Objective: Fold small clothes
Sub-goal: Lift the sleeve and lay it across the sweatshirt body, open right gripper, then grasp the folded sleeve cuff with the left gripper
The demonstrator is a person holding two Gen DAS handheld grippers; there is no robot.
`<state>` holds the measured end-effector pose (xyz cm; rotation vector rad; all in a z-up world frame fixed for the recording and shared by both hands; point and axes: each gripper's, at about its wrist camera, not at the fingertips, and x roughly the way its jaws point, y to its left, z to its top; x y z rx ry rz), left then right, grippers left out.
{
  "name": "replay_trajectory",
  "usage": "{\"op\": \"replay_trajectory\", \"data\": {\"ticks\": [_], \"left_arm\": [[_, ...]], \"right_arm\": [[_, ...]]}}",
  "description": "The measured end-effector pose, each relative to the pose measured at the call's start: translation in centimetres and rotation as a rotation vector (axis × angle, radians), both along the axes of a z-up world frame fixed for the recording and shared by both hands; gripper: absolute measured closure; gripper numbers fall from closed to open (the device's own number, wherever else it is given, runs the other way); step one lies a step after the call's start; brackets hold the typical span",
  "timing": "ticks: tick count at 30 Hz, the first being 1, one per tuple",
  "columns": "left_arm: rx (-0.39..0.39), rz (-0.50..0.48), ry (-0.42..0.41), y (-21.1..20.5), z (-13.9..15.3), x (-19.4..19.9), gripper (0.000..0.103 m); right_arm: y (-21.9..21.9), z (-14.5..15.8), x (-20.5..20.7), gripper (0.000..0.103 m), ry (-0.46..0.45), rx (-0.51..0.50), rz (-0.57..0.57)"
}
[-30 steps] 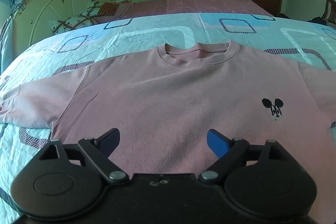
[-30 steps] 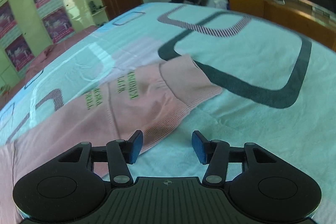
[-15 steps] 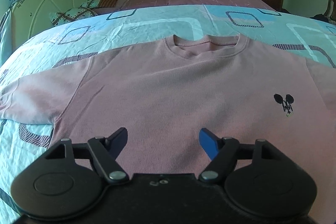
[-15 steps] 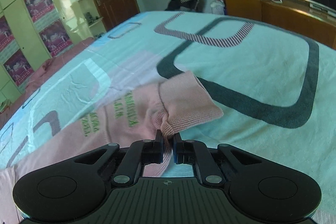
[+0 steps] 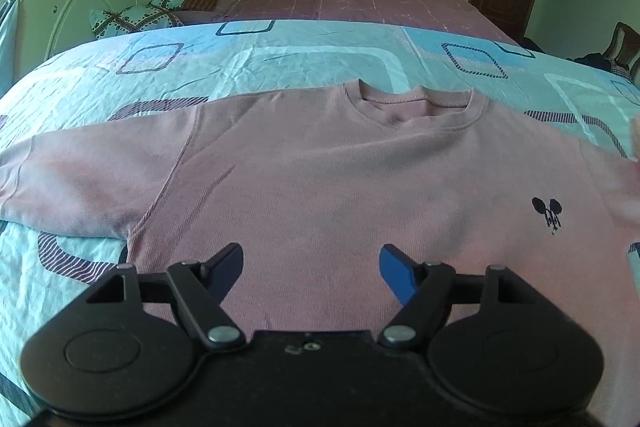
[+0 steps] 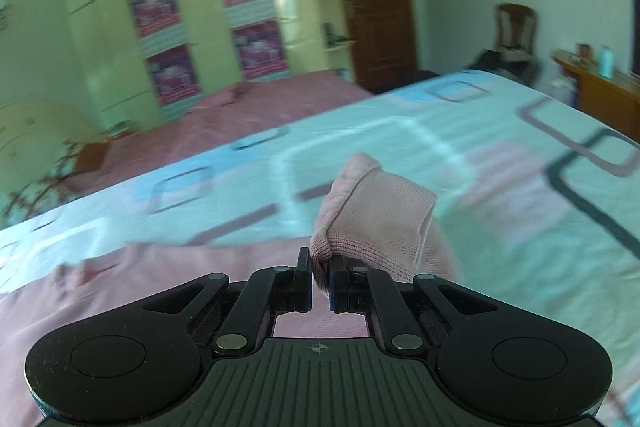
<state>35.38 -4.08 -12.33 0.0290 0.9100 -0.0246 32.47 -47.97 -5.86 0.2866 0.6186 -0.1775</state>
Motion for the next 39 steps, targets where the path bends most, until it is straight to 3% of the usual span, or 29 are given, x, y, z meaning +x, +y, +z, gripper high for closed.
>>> {"op": "replay_trajectory", "data": {"ticks": [4,7,12,14,16,17,25,32,37,39], "left_arm": [[-0.036,-0.009,0.014,2.2,0.0,0.6,0.030],[-0.061,-0.017,0.027,3.7,-0.2,1.0,0.030],[-0.116,-0.056,0.046,4.6,-0.7,1.5,0.028],[-0.130,-0.077,0.039,4.3,-0.8,1.6,0.024],[-0.141,-0.106,0.034,3.7,-0.8,1.7,0.023],[-0.144,-0.121,0.033,3.2,-0.9,1.8,0.023],[-0.183,-0.278,0.026,-1.7,-1.3,1.7,0.030],[-0.124,-0.513,0.016,-10.0,-2.6,0.3,0.048],[-0.036,-0.535,-0.003,-13.5,-4.6,0.8,0.057],[-0.034,-0.522,-0.006,-13.7,-5.2,1.5,0.059]], "right_arm": [[9.3,0.0,1.3,0.096,-0.006,-0.010,0.172],[15.3,-1.7,2.3,0.096,0.029,-0.008,0.282],[21.9,-5.9,3.1,0.095,0.121,-0.020,0.404],[23.0,-6.9,3.0,0.087,0.147,-0.044,0.419],[23.0,-6.9,2.8,0.051,0.133,-0.022,0.429],[23.0,-6.7,2.7,0.046,0.119,-0.018,0.427],[19.7,-4.6,-1.2,0.045,0.070,0.002,0.421],[12.7,-4.7,-3.9,0.045,0.120,-0.035,0.199],[8.7,-5.7,-5.4,0.045,0.160,-0.031,0.086],[7.8,-6.1,-5.6,0.045,0.171,-0.033,0.066]]}}
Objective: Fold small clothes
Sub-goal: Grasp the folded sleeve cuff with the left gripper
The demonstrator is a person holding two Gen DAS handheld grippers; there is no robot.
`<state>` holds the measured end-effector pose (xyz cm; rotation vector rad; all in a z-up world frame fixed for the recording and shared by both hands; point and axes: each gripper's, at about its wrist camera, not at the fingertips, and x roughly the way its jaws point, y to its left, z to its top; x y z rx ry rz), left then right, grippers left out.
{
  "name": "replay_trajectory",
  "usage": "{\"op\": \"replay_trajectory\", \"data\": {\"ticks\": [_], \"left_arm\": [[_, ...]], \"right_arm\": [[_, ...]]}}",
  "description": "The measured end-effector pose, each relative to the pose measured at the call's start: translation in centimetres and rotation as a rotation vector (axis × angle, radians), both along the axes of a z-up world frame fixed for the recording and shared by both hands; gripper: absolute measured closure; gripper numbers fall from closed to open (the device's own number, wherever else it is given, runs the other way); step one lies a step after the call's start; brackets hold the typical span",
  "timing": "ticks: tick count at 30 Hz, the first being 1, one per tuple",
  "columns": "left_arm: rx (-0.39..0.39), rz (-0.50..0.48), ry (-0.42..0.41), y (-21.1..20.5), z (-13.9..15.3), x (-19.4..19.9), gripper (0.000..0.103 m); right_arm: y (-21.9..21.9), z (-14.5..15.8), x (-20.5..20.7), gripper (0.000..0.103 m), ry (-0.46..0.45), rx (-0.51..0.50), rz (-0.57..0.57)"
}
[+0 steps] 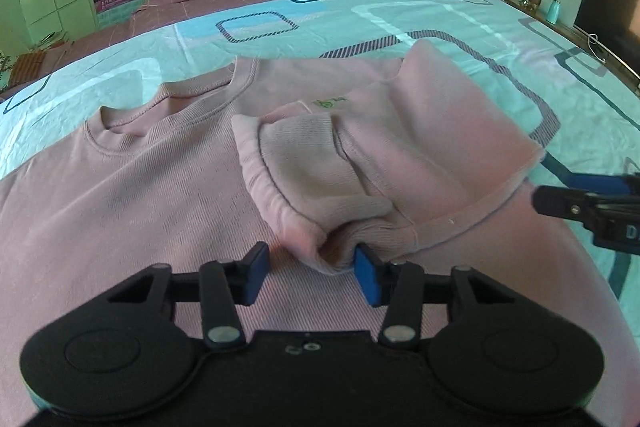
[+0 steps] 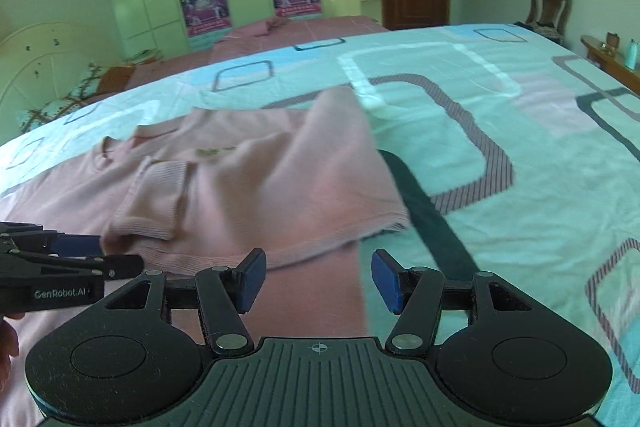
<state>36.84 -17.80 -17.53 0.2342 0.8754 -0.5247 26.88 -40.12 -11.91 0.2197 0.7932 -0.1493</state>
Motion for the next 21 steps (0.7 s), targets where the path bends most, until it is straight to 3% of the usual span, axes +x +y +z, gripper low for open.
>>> {"op": "replay_trajectory", "data": {"ticks": [7,12,21], "left_arm": [[-0.081,0.029,-0.030,0.2,1.2,0.3,0.061],[-0.084,0.011,0.004,0.1,0.7,0.2,0.060],[-0.090,0.038,-0.019,0.0,0.2,1.1,0.055]], "right_arm": [[-2.0,-1.3,0.2,0.045,0.025,0.016,-0.041],[-2.1,-1.5,0.7,0.045,0.029,0.027,-0.027],[-2.5,-1.5,0.8,0.045,0.028,0.025,-0.031]]}}
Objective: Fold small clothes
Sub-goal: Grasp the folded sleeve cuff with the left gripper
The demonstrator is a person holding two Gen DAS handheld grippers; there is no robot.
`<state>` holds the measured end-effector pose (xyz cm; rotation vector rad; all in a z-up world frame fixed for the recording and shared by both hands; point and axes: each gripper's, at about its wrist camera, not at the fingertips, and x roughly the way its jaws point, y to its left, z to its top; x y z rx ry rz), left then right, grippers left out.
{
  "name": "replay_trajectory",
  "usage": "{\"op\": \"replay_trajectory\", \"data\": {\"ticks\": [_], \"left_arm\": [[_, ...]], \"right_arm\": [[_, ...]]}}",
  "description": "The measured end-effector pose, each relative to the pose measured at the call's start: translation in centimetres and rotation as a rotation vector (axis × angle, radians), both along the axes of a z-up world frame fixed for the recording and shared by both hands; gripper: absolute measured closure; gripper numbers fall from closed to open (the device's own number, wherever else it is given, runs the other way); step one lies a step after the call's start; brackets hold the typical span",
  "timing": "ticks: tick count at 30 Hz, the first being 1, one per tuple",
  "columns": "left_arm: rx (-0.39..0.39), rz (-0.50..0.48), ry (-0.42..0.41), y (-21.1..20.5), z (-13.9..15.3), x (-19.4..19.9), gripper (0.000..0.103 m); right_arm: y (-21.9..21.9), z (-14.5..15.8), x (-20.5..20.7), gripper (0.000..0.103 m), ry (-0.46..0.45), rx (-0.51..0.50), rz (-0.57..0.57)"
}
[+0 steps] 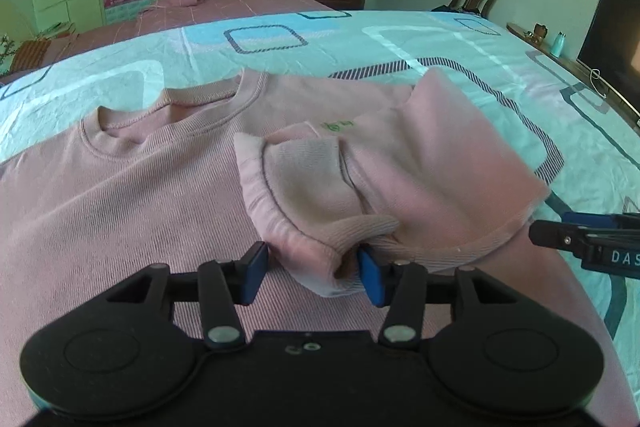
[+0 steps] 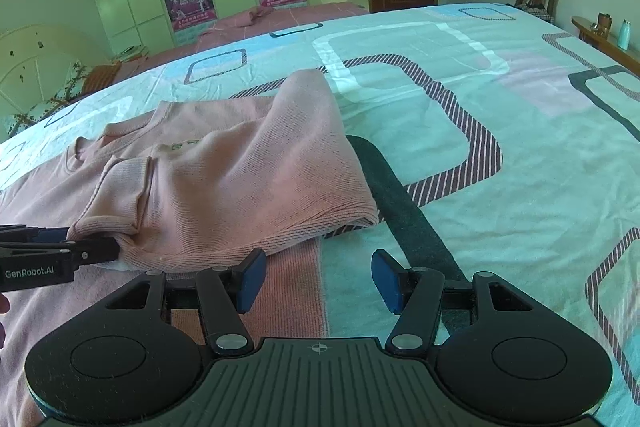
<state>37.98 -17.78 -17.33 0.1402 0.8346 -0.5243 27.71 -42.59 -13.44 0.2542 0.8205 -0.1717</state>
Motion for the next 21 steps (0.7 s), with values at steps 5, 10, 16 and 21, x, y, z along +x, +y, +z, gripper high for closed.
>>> {"op": "replay_trajectory", "data": {"ticks": [5,10,16,21], "left_arm": [[-0.060,0.033,-0.020,1.1,1.2,-0.2,0.056],[-0.069,0.052,0.025,2.2,0.7,0.1,0.056],[-0.084,0.078,0.007,3.6,1.3,-0.4,0.057],[-0.105,0.113,0.046,3.7,0.3,0.3,0.057]], "right_arm": [[-0.4,-0.2,0.0,0.045,0.010,-0.001,-0.009],[-0.4,-0.3,0.3,0.045,0.013,0.007,-0.006],[-0.5,-0.2,0.1,0.045,0.010,0.009,-0.006],[-0.5,-0.3,0.2,0.045,0.016,0.002,-0.008]]}}
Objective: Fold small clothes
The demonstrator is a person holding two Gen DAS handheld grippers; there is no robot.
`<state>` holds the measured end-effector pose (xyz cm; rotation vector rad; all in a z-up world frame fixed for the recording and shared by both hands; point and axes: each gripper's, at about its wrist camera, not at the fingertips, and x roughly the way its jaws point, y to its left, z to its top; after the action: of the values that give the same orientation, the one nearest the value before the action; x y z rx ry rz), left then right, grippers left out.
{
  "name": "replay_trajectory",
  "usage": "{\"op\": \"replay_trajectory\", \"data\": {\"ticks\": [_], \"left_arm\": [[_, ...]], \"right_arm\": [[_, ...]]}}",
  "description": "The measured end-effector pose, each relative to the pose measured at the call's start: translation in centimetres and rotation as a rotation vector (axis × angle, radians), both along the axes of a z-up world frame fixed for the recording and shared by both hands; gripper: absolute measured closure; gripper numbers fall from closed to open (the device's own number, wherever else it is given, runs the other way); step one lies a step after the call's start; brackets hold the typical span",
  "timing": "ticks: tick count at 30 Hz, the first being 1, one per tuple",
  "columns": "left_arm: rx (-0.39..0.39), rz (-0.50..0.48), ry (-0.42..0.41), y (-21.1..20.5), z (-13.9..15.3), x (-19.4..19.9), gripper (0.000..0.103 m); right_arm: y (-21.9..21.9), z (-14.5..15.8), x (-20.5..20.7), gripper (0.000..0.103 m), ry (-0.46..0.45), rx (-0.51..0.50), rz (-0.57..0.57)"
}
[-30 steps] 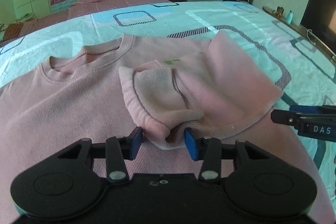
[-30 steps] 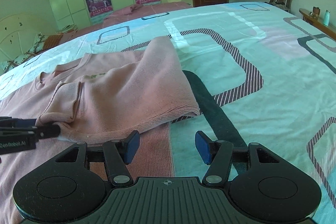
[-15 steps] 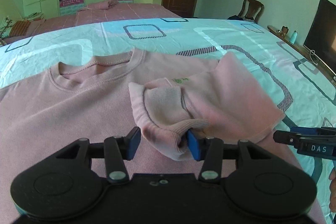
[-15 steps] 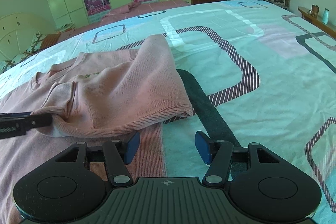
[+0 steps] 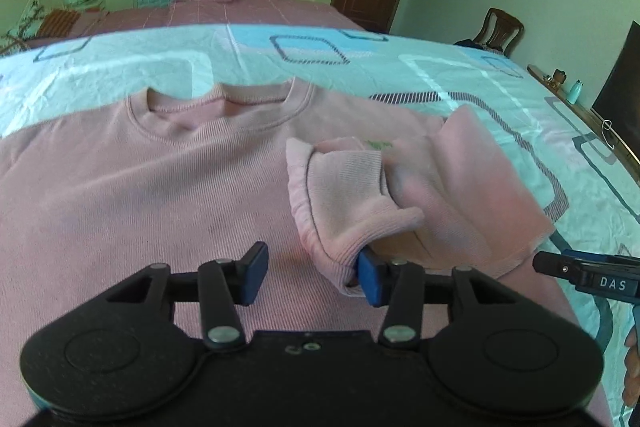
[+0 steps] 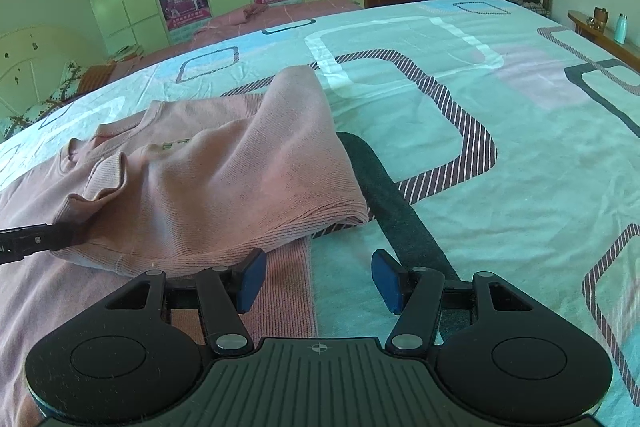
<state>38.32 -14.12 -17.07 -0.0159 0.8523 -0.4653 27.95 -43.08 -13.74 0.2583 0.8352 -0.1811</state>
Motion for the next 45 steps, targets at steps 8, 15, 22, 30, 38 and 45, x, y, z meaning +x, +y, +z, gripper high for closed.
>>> {"op": "replay_trajectory", "data": {"ticks": [8,15,22,30,38,45], "left_arm": [[-0.094,0.052,-0.026,0.2,0.3,0.2,0.091],[-0.164,0.158,-0.098,3.7,2.4,0.3,0.094],[-0.151,0.227,-0.124,7.1,2.3,0.4,0.094],[-0.114,0.323,-0.023,8.4,-0.7,0.4,0.089],[-0.167,0.375,-0.026,10.2,0.7,0.1,0.029],[-0.220,0.358,0.027,10.0,-0.7,2.4,0.040]], "right_arm": [[-0.3,-0.4,0.2,0.045,0.007,-0.014,-0.023],[0.0,-0.5,0.7,0.045,0.004,-0.025,-0.005],[0.8,-0.6,2.7,0.045,-0.015,-0.030,0.033],[0.4,-0.9,3.9,0.094,-0.005,-0.034,-0.005],[-0.6,-0.5,2.1,0.094,0.012,0.039,0.032],[-2.0,1.9,1.4,0.093,-0.052,0.114,0.031]]}}
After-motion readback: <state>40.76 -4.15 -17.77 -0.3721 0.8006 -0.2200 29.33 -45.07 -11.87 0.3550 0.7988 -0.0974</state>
